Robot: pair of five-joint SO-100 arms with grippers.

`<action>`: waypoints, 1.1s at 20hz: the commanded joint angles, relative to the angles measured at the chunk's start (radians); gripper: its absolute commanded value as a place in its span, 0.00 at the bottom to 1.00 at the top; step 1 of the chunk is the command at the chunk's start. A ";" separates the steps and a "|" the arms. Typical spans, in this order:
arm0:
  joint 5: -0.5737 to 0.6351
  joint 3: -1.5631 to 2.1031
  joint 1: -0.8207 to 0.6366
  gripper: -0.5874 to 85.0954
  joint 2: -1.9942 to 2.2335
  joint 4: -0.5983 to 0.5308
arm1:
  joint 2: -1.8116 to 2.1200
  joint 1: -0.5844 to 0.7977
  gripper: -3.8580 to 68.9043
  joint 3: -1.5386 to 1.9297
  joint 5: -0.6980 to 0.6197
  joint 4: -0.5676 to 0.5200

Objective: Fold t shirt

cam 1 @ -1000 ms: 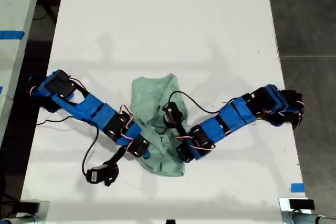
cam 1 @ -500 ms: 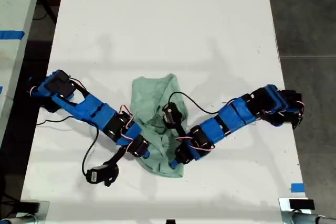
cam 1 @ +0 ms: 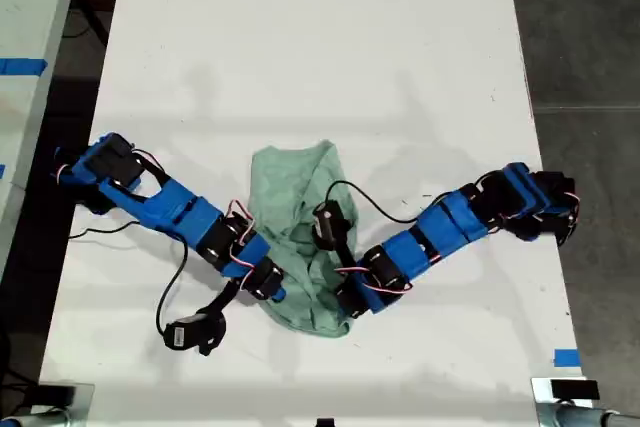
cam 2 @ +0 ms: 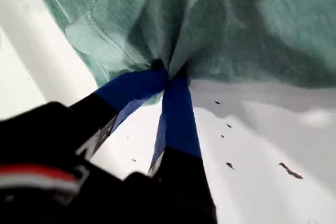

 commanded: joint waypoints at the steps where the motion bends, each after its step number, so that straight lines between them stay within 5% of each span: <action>1: -0.002 -0.035 -0.008 0.00 0.098 -0.014 | 0.069 -0.031 0.04 0.003 -0.012 0.060; 7: 0.158 -0.044 -0.032 0.00 0.374 -0.103 | 0.483 0.005 0.04 0.002 -0.290 -0.011; 11: 0.173 0.041 -0.175 0.00 0.586 -0.003 | 0.707 0.166 0.04 0.040 -0.456 0.014; 16: 0.161 0.261 -0.380 0.00 0.664 0.083 | 0.707 0.431 0.04 0.199 -0.522 0.071; 22: 0.038 0.528 -0.356 0.00 0.655 0.071 | 0.704 0.518 0.04 0.572 -0.463 0.072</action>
